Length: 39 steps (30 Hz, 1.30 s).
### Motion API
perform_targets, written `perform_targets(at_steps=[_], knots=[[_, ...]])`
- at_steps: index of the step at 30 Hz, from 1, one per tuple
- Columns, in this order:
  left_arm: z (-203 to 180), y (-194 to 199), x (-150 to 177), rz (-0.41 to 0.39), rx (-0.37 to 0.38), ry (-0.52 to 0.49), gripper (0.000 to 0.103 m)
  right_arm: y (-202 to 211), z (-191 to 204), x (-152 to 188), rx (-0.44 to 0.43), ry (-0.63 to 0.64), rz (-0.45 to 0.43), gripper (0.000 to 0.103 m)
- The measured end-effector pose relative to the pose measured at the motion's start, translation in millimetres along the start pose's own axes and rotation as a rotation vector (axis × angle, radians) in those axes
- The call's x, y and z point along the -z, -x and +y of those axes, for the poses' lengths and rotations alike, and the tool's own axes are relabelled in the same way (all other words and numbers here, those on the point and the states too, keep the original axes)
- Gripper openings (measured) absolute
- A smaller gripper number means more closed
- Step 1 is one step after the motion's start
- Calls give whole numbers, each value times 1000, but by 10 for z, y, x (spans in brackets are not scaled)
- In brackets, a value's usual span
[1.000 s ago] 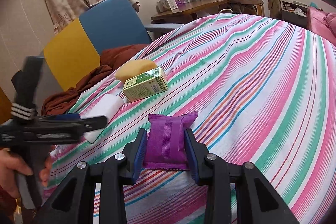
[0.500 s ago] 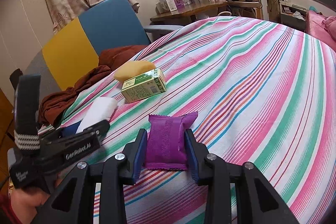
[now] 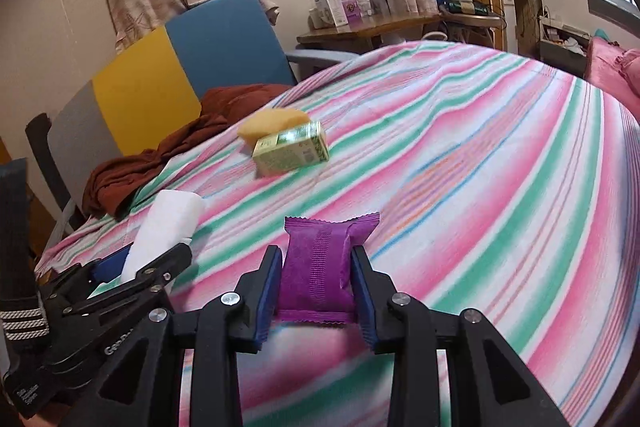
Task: Organize objects
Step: 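Carry the purple packet and white foam block over the gold tray and release both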
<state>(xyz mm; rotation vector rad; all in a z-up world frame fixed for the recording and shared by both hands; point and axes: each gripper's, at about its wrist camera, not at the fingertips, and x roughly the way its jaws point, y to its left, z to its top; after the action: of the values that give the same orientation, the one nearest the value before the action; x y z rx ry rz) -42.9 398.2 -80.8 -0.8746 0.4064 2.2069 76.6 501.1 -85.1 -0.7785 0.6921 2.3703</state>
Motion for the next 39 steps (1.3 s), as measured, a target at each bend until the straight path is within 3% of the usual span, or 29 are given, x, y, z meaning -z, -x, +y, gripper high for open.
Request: perform_targets(at_steps=[10,15,20,28,35,39], knots=[[90,483,309,-33,43,91,59,336,121,284,-35,34,47,34],[250,900,395,-80,100,167,59,493,277,304,-60,68,48,34],[552,1357,482,-142,110,236,59,656,534,292,-130,102,45,34],[1285,1789,708,-163,28,395,59,937,1193,402,-292,213,57,34],[1973,1951,963,-148,-71,546,59,1087,1792,619,-450,293,144,34],[2227,1987,1110,-134,-108,579,60,1151,2060,767,-514,332,183,34]])
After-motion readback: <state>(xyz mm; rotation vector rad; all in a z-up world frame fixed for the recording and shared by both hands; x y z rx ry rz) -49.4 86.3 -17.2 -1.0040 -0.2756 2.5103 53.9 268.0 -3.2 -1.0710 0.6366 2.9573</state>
